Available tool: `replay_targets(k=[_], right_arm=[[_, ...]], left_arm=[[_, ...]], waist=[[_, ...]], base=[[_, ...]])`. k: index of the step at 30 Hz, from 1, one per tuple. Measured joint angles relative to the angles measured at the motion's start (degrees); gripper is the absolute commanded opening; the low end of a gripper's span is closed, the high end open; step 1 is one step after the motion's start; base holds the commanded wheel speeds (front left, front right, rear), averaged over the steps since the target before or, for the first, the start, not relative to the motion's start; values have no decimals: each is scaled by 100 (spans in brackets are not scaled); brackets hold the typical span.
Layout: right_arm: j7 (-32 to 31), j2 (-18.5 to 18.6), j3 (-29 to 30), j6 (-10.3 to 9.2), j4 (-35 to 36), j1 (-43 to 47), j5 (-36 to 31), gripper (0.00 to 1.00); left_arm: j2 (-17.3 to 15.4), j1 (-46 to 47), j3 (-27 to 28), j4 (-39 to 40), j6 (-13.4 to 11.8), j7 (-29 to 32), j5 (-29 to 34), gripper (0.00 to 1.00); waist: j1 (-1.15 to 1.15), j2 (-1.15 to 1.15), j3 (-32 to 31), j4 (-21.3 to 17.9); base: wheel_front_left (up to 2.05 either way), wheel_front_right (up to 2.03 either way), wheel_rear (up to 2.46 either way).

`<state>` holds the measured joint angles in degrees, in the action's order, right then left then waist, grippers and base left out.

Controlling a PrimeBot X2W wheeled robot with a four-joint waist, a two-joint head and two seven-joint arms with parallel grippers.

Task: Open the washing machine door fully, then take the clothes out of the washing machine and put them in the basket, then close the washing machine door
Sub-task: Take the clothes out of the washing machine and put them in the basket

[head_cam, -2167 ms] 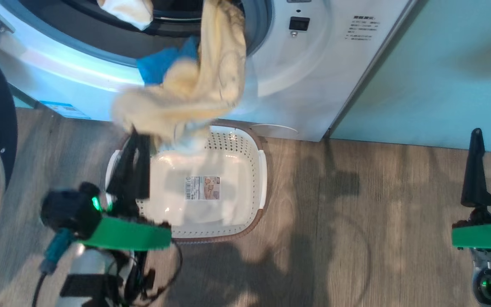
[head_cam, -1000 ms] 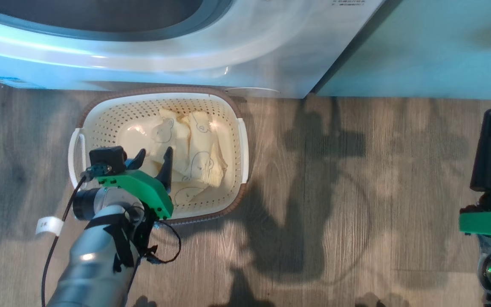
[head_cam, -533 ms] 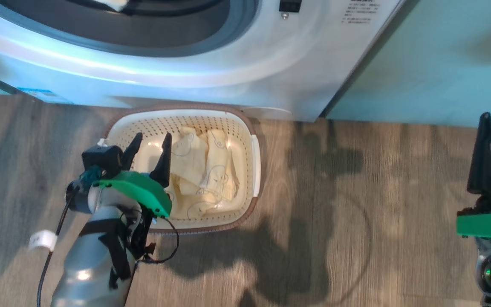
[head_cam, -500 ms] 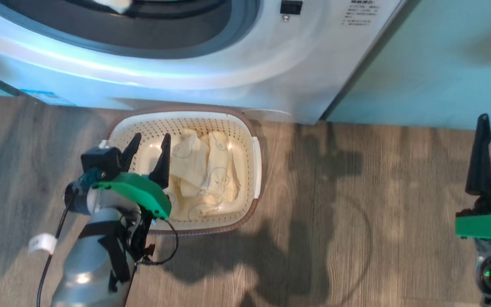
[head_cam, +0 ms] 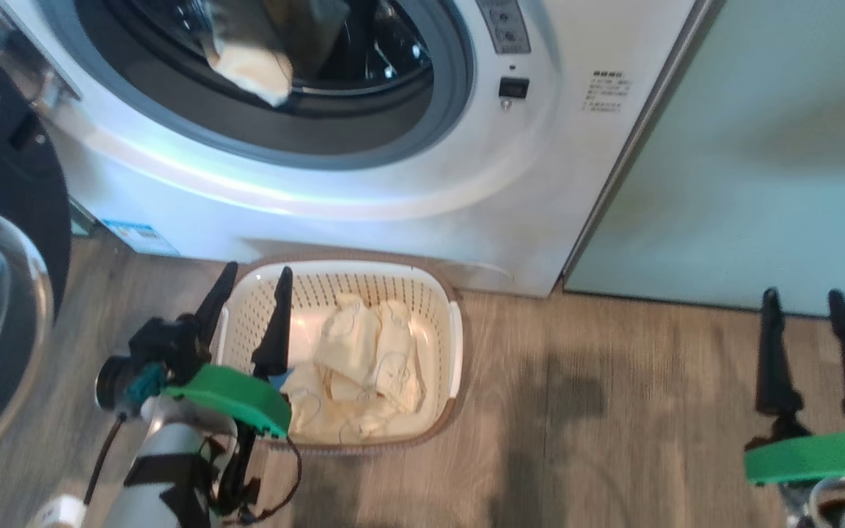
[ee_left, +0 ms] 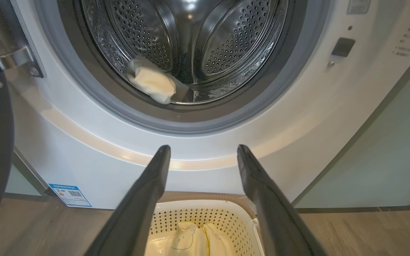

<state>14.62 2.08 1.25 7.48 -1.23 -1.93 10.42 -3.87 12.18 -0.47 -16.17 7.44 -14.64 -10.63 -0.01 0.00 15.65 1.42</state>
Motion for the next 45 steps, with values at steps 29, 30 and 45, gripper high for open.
replay_targets(k=[29, 30, 45], right_arm=[[0, -4, -219, 0, 38, 1299, -134, 100], [0, -4, -203, 0, 49, 1327, -134, 100], [0, -5, -177, 0, 49, 1344, -82, 100]], left_arm=[[-112, -2060, -177, 1816, -267, 575, 154, 100], [-114, -2068, -180, 1839, -272, 583, 154, 100], [-148, -2118, -246, 1900, -316, 633, 145, 100]], waist=[[0, 0, -1662, -163], [0, 0, -1667, -160], [1, 0, -1640, -156]], base=[[0, 0, 0], [0, 0, 0], [0, 0, 0]])
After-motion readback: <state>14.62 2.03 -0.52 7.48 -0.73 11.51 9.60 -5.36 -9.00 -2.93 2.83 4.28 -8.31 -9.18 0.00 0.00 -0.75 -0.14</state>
